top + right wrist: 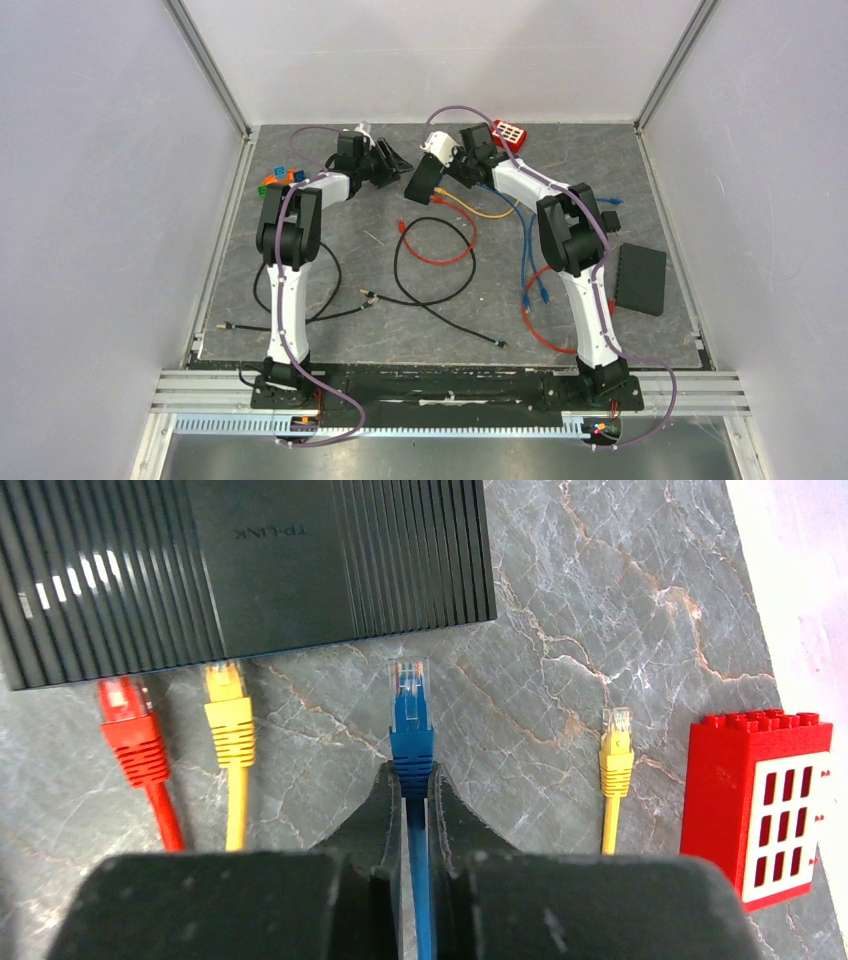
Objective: Insert the plug into the switch port
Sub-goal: Insert the connector into the switch port.
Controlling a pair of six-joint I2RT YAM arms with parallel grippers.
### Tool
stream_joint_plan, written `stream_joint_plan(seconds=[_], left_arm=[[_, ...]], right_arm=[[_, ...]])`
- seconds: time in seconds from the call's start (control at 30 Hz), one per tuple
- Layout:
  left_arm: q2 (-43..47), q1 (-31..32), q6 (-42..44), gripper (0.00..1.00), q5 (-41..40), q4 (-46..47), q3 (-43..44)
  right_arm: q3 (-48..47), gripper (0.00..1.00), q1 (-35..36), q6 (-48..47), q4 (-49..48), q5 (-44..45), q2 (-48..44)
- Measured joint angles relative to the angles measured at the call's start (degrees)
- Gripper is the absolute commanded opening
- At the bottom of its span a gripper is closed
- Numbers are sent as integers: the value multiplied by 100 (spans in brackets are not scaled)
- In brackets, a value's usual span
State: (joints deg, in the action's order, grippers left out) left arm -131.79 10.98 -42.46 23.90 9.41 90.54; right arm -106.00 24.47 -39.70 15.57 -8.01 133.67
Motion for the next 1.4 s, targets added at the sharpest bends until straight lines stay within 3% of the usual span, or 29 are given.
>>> stream_joint_plan(seconds=[0.63, 1.4], left_arm=[[-658, 42, -461, 52, 1078, 857, 299], [-723, 61, -468, 48, 1217, 1193, 186]], right_arm=[[-199, 0, 201, -260, 481, 2, 225], [-675, 0, 256, -343, 988, 146, 433]])
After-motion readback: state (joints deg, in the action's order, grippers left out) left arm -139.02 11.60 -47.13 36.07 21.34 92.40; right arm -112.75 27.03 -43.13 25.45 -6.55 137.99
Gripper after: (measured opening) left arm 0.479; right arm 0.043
